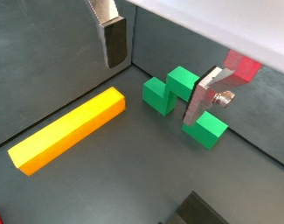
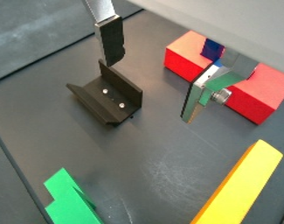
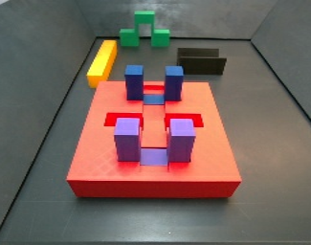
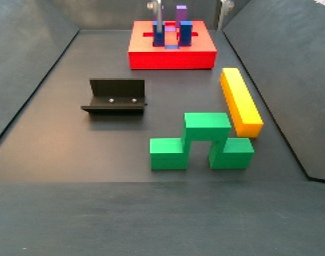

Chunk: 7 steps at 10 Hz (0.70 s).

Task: Pick up the yellow object. Move up. Move to above the board. Insert the yellow object.
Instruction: Pick up the yellow object.

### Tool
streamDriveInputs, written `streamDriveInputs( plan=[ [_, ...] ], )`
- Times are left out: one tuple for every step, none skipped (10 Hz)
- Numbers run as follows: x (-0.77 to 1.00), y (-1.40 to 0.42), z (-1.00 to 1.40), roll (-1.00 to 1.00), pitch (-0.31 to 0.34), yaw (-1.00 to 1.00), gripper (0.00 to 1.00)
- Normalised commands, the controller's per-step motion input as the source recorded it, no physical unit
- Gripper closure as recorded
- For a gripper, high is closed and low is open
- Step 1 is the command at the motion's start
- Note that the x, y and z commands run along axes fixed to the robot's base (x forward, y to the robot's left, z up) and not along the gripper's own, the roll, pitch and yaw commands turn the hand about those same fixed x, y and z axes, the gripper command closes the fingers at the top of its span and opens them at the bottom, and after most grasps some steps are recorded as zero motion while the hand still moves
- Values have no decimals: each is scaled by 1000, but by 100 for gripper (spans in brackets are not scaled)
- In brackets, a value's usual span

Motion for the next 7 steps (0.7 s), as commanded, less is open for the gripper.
streamDriveInputs(
  plan=[
    [0,-260,-320,43,41,0,0],
    [-114,-563,-437,147,1,0,0],
    [-223,-554,-486,161,0,-40,0],
    [-511,-386,-529,59,-64,-106,0],
    [-889,-74,-549,-7,-163,-240,0],
    [-903,0,-534,-44,-173,-286,0],
    [-891,106,-466,-101,-207,-280,0]
  ],
)
